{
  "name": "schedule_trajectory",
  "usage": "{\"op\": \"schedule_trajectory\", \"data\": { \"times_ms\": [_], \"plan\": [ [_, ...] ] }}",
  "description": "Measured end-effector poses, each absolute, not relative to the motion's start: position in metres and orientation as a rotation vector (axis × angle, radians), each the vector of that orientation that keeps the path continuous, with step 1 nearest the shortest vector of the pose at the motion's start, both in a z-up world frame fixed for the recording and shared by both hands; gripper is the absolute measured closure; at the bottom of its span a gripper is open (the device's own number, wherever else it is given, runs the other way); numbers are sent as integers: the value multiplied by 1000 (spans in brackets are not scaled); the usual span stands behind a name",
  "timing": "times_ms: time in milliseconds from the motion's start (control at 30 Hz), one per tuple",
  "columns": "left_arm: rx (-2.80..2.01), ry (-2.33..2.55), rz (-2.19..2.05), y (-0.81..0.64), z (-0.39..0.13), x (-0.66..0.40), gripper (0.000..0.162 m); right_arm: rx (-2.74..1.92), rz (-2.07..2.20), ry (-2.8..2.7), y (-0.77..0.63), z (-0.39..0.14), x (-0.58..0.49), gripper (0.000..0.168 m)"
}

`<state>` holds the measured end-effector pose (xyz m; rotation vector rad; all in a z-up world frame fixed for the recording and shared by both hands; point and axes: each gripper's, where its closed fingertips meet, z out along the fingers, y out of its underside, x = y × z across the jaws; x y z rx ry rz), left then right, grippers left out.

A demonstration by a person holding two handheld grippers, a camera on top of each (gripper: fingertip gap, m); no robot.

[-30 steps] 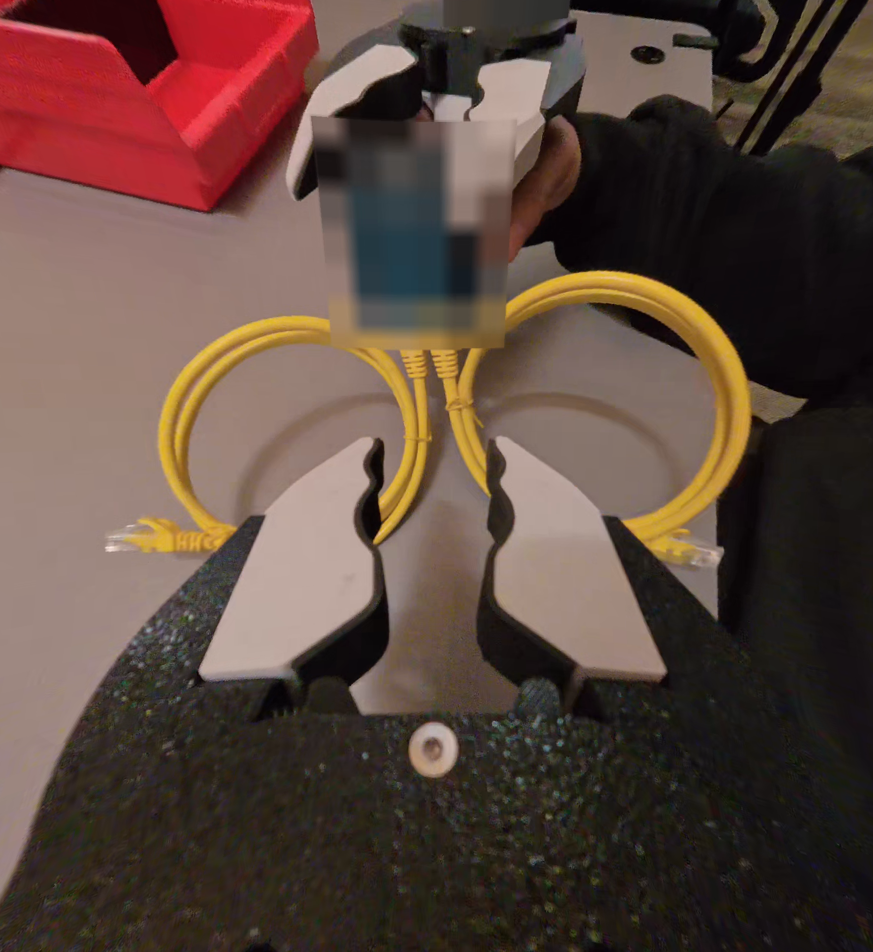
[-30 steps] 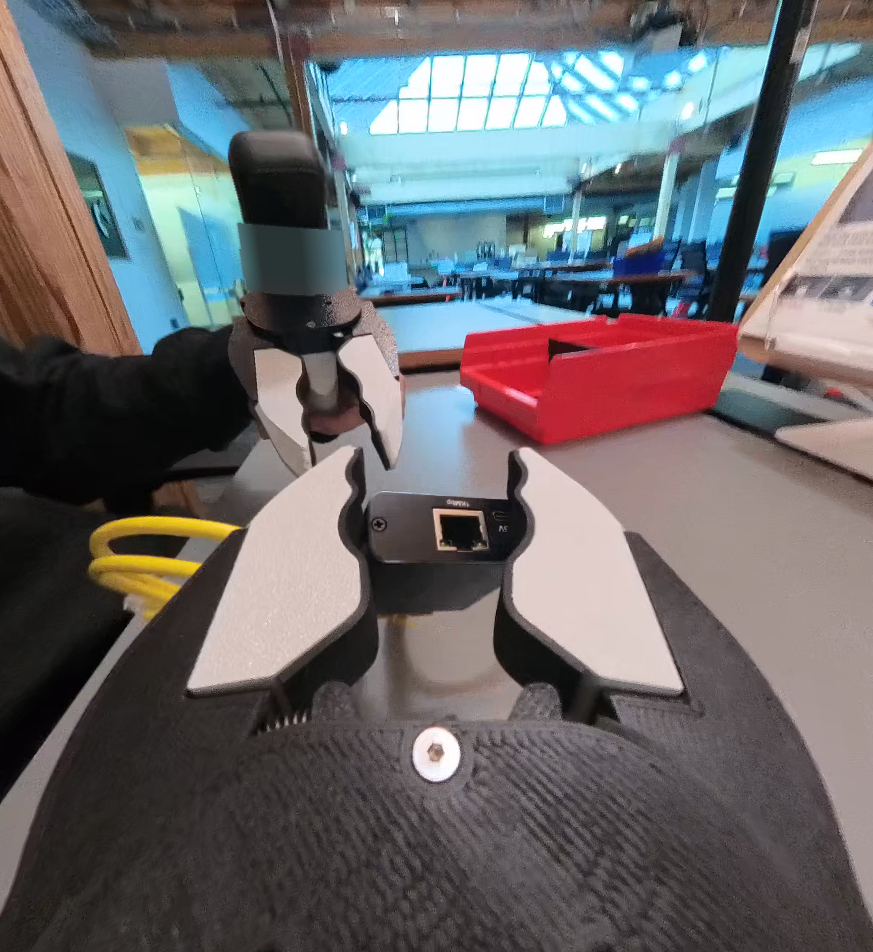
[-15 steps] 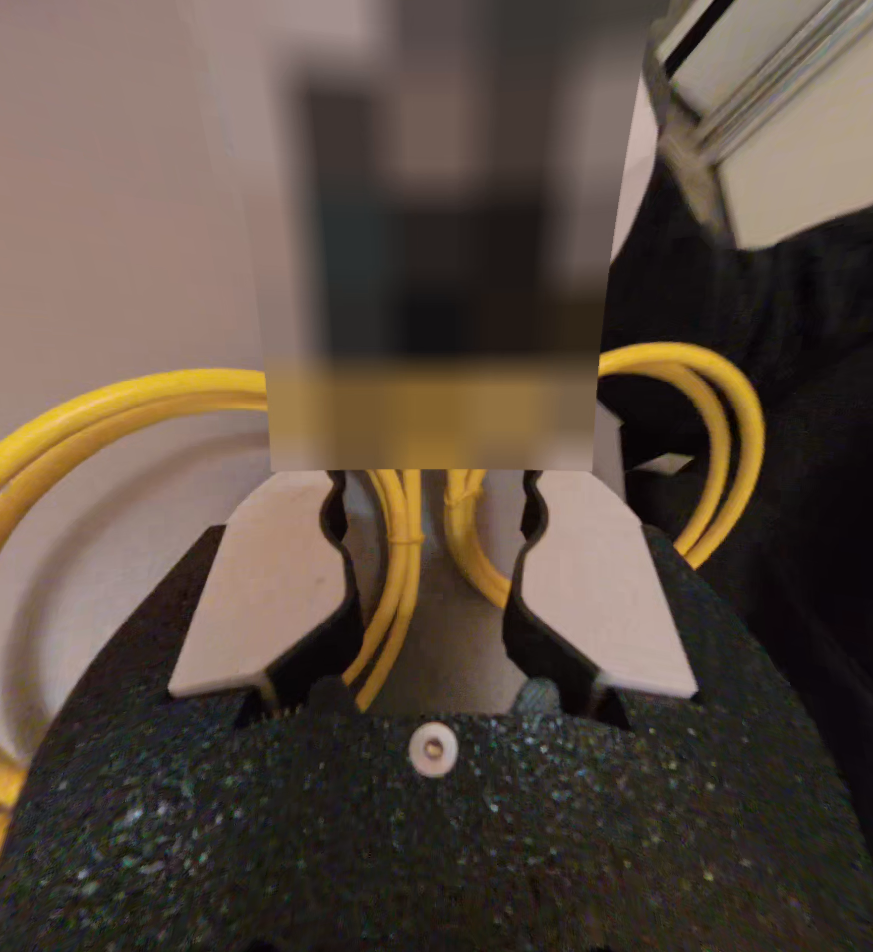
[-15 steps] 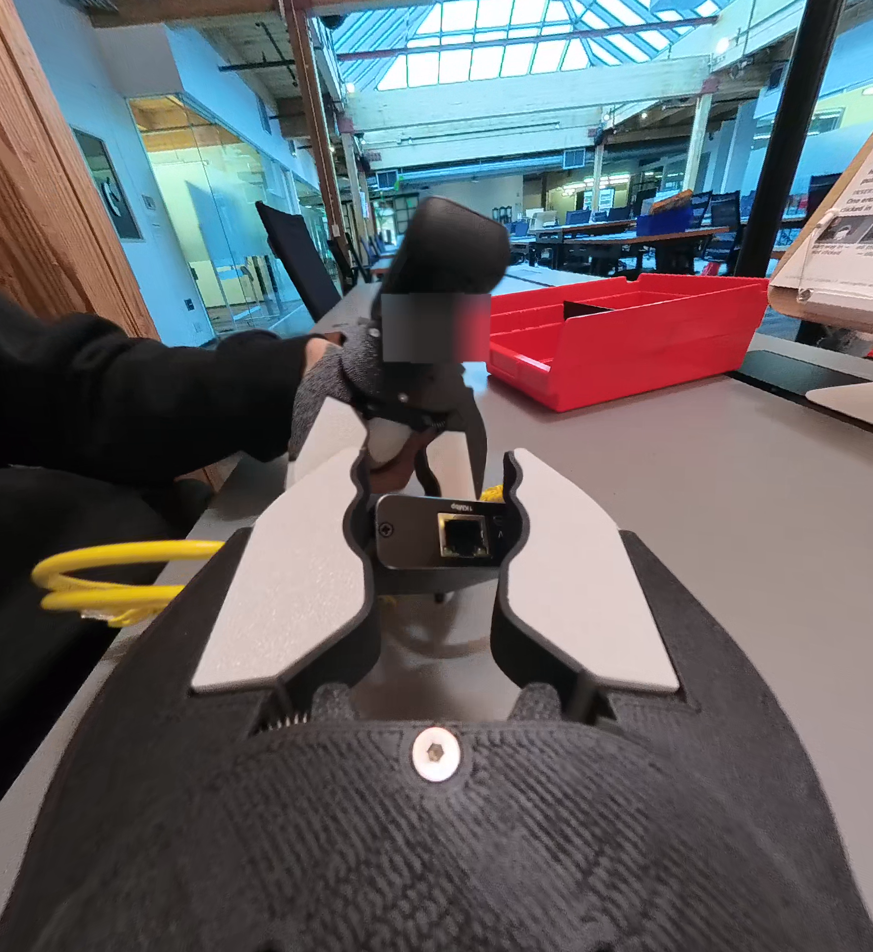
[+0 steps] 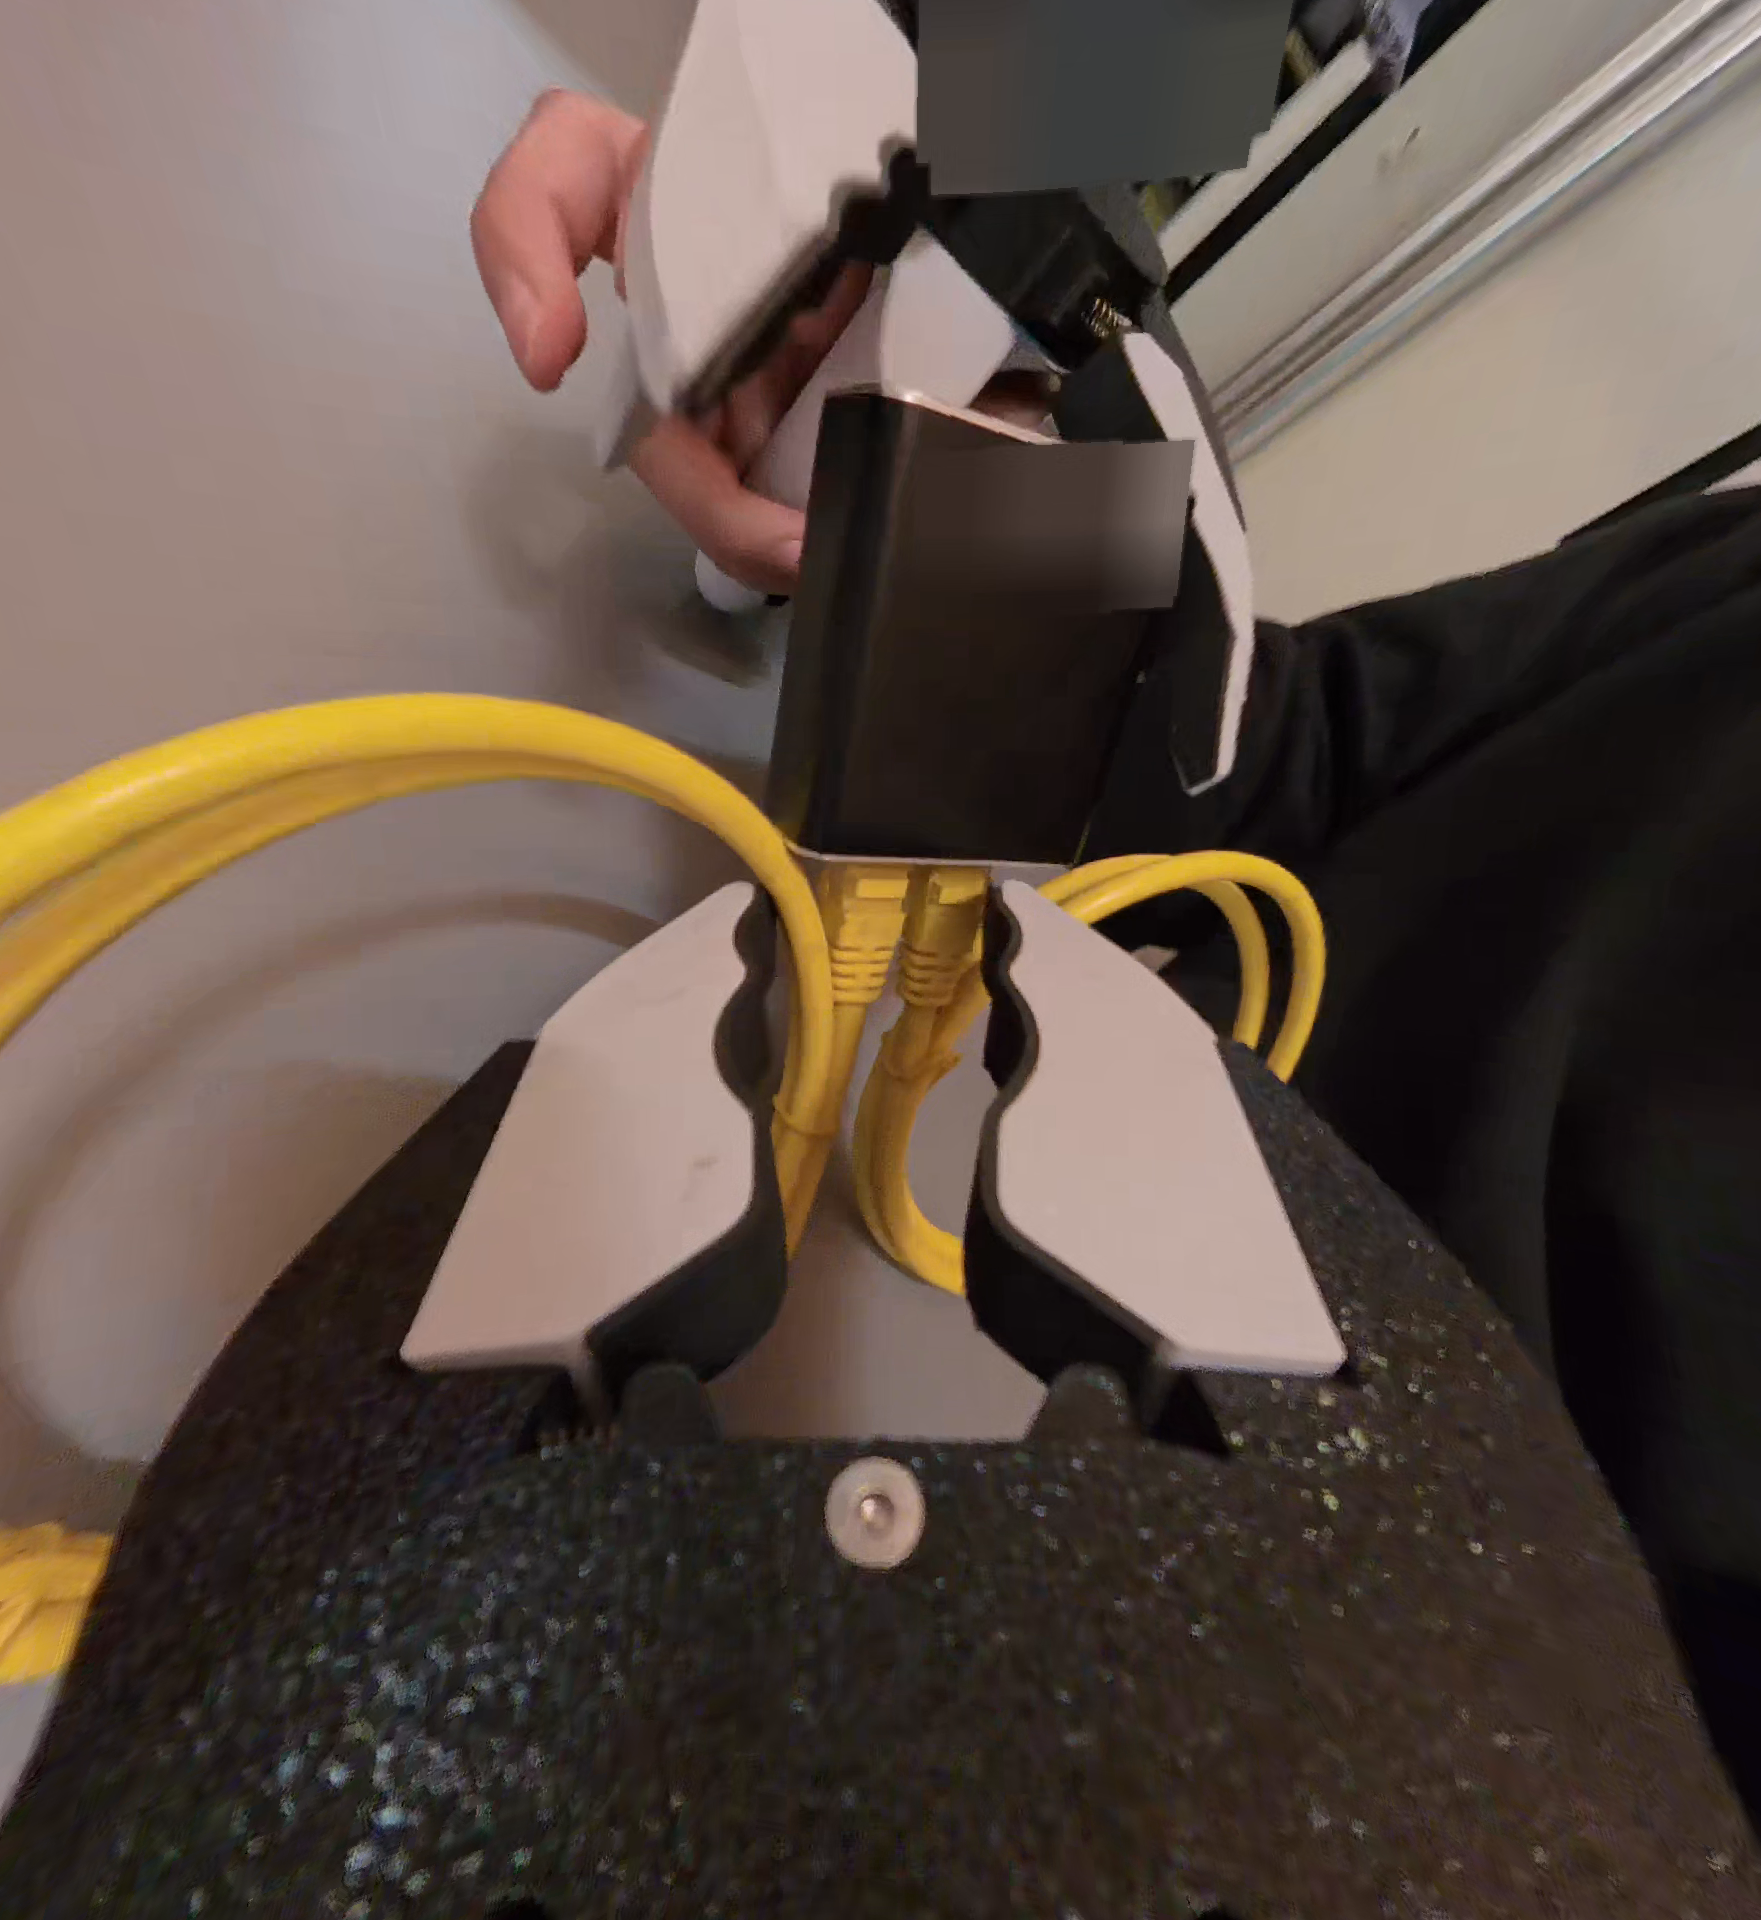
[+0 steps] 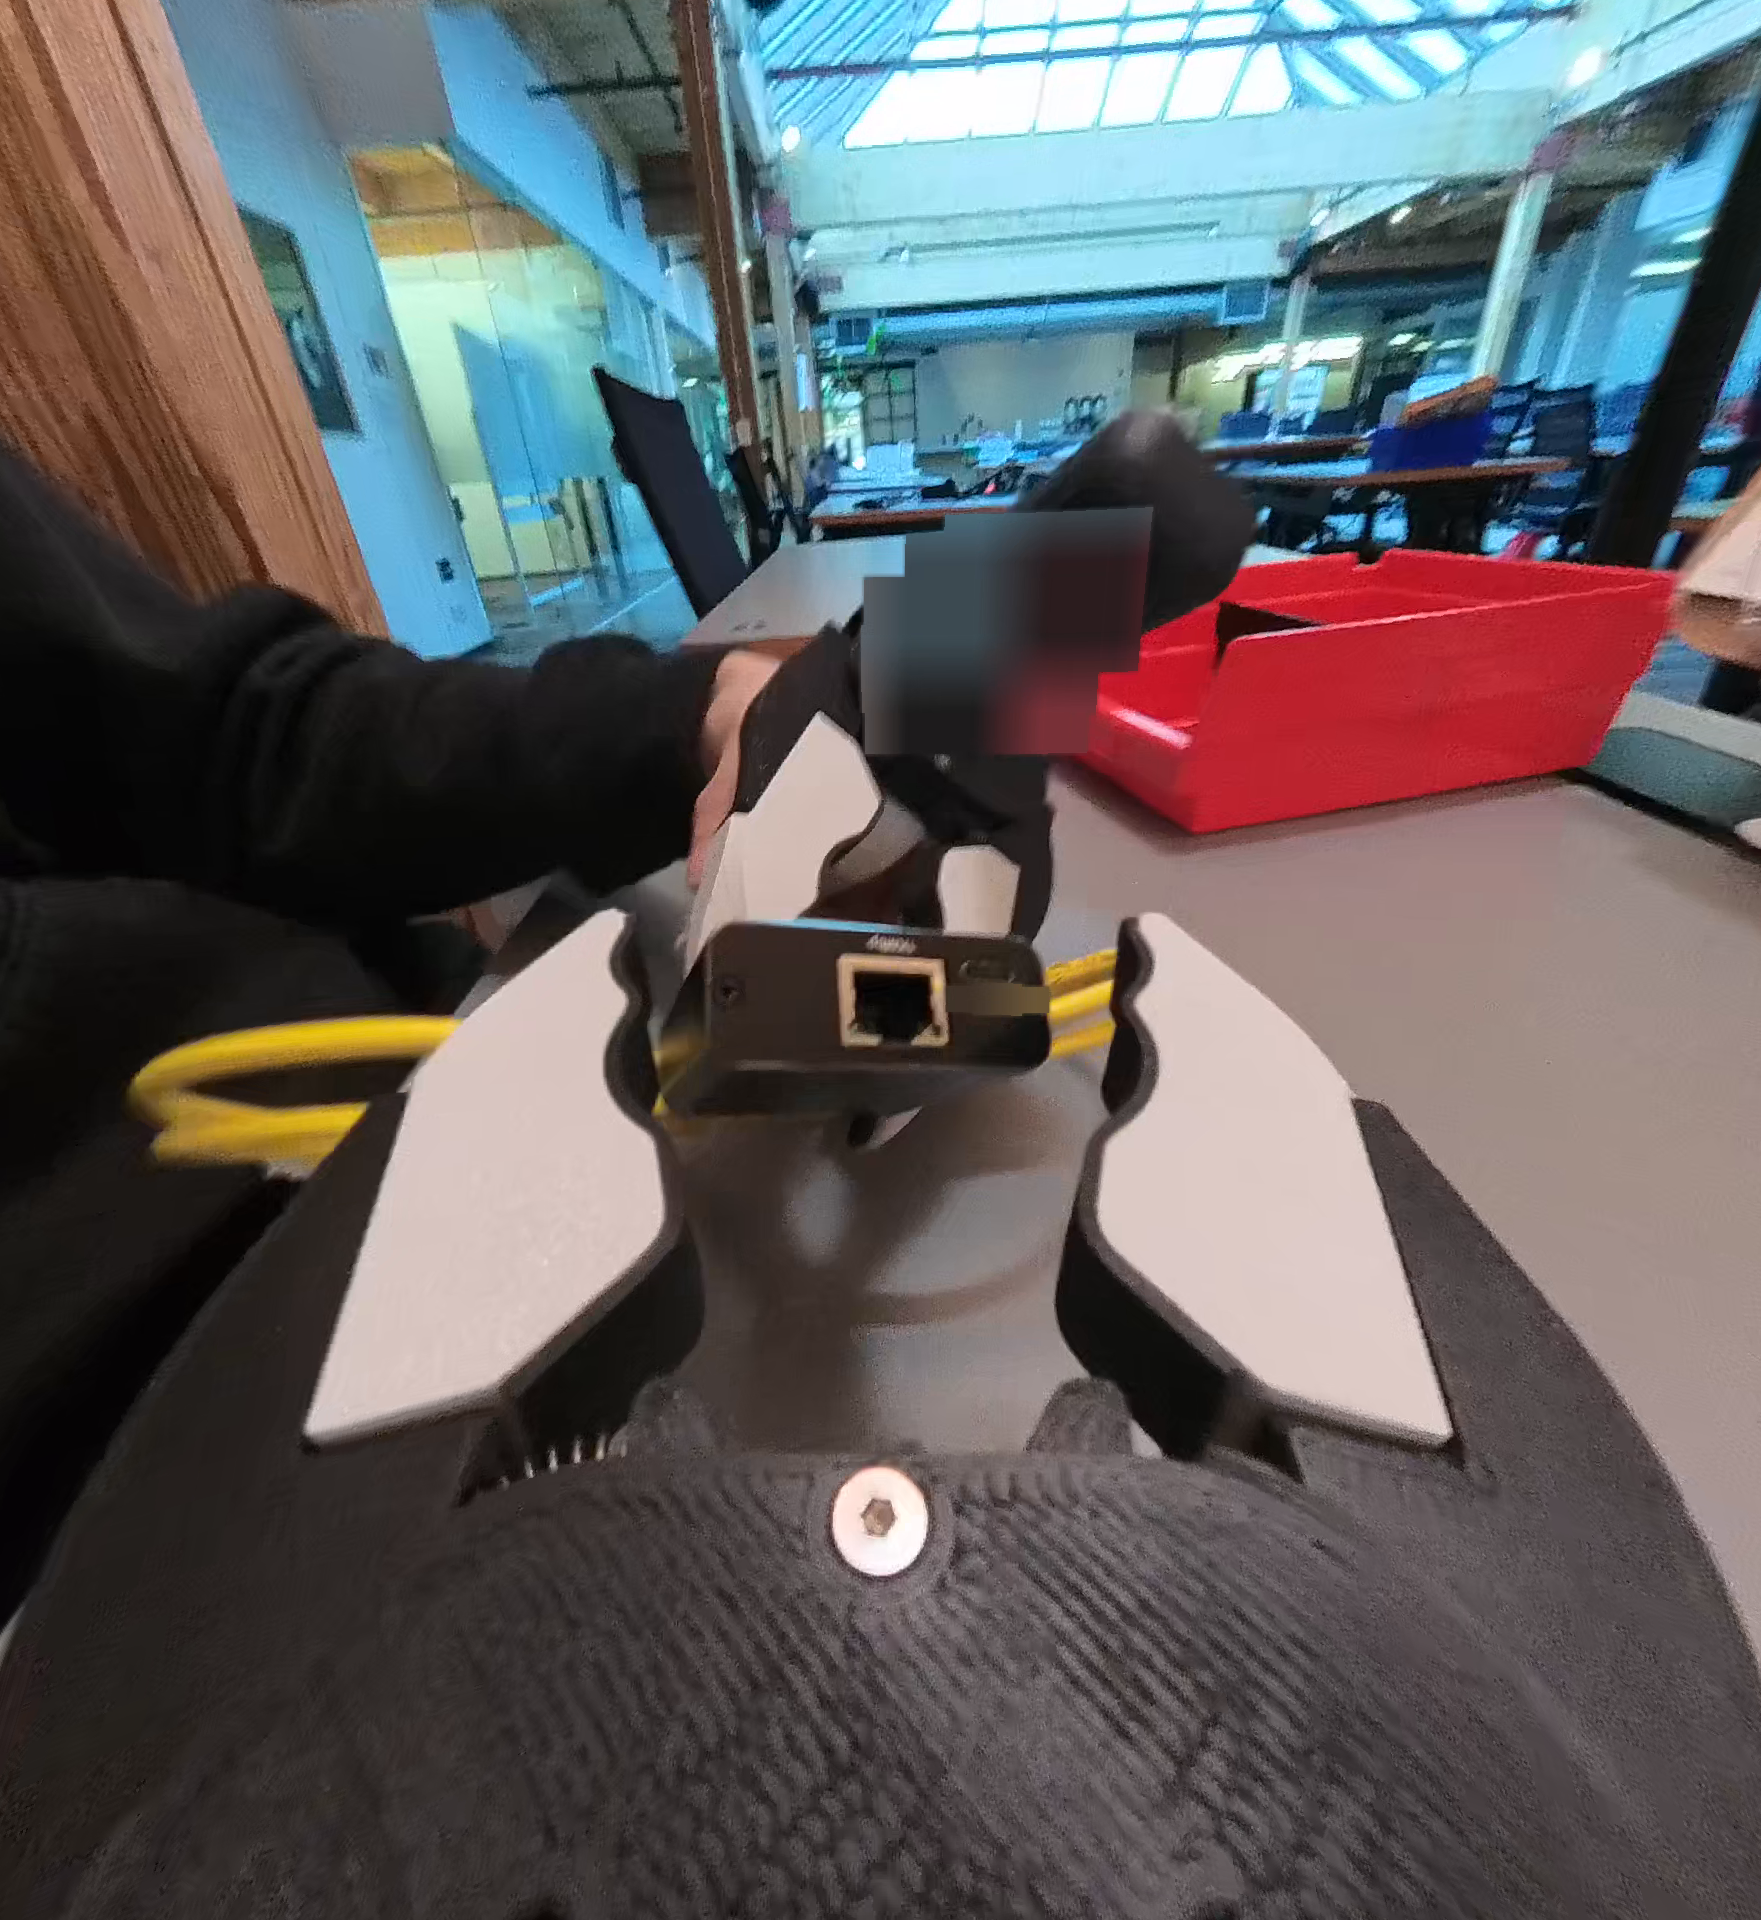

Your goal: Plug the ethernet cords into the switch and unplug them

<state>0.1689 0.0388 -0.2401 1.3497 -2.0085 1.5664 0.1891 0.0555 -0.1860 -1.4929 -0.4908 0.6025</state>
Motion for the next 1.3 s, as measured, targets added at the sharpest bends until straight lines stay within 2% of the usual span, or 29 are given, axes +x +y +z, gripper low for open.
{"op": "schedule_trajectory", "data": {
  "times_ms": [133,233,367,567,800,833,900,1033,1167,1300],
  "plan": [
    [1326,-2103,1427,52,-233,158,124,-1565,648,-607,57,-198,163,81],
    [1345,-2175,1274,62,-235,154,125,-1579,583,-610,69,-197,157,74],
    [1348,-2259,1145,63,-236,153,125,-1582,432,-568,83,-193,166,55],
    [1326,-2285,997,56,-240,153,126,-1599,556,-628,75,-199,151,76],
    [1354,-2322,809,56,-241,153,127,-1693,567,-621,74,-207,154,71],
    [1354,-2329,785,56,-242,152,130,-1700,570,-639,72,-208,153,71],
    [1362,-2375,774,61,-242,155,155,-1693,560,-719,65,-211,149,73],
    [1383,-2320,1150,61,-226,174,149,-1591,504,-677,67,-193,159,78],
    [1336,-1906,1657,57,-193,178,118,-1454,531,-592,59,-170,174,79],
    [1367,-1679,1943,74,-171,175,117,-1310,550,-497,52,-146,189,81]
  ]
}}
